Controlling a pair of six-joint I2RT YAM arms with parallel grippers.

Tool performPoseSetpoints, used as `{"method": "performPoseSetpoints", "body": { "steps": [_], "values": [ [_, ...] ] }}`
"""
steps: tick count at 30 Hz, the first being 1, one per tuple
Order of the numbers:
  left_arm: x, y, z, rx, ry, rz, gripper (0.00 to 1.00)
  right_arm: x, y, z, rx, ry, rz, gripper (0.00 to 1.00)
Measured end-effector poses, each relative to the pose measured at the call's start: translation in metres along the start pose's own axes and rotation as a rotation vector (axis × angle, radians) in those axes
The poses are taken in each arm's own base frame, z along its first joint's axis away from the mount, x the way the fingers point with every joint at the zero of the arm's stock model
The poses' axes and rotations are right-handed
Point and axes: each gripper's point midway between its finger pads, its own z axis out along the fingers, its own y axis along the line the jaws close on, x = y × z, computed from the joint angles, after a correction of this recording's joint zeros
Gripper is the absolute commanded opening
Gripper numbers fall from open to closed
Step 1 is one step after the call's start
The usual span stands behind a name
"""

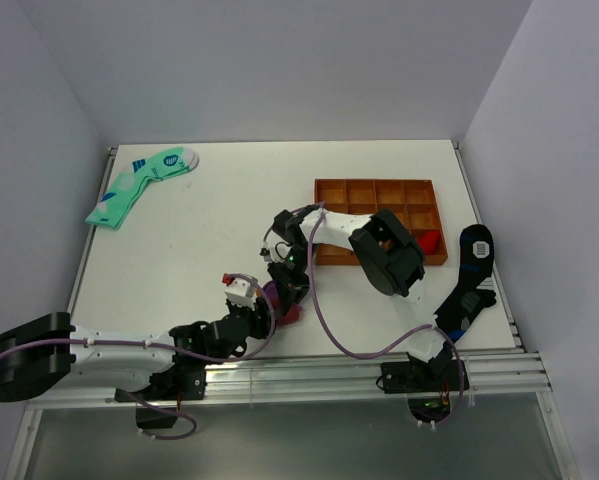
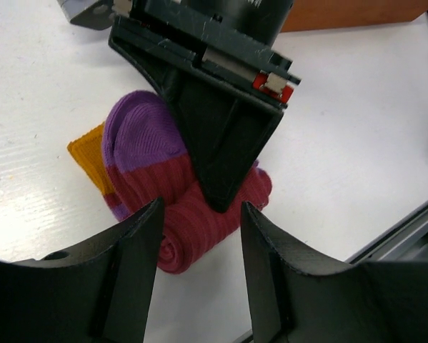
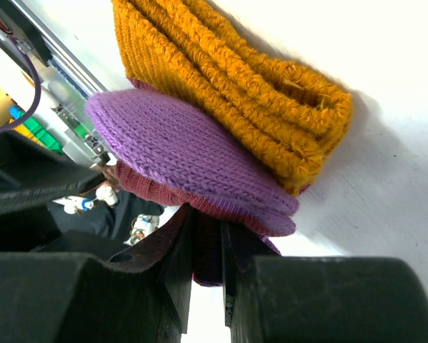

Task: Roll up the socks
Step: Roll the sock at the center of the board.

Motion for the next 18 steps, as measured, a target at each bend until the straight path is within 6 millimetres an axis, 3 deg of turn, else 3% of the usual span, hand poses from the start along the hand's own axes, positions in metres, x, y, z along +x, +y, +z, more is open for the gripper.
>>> {"method": "performPoseSetpoints", "body": {
  "steps": [5, 14, 18],
  "values": [
    [-0.008, -0.001, 0.002, 0.034, -0.023, -0.028, 0.52, 0.0, 0.0, 0.0, 0.0, 0.0, 0.0, 0.02],
    [0.0, 0.014, 0.002, 0.079, -0.017, -0.07, 0.52, 0.0, 0.0, 0.0, 0.0, 0.0, 0.0, 0.01],
    [-0.002, 0.011, 0.003, 0.109, -0.018, -0.087, 0.52, 0.0, 0.0, 0.0, 0.0, 0.0, 0.0, 0.01]
  ]
}}
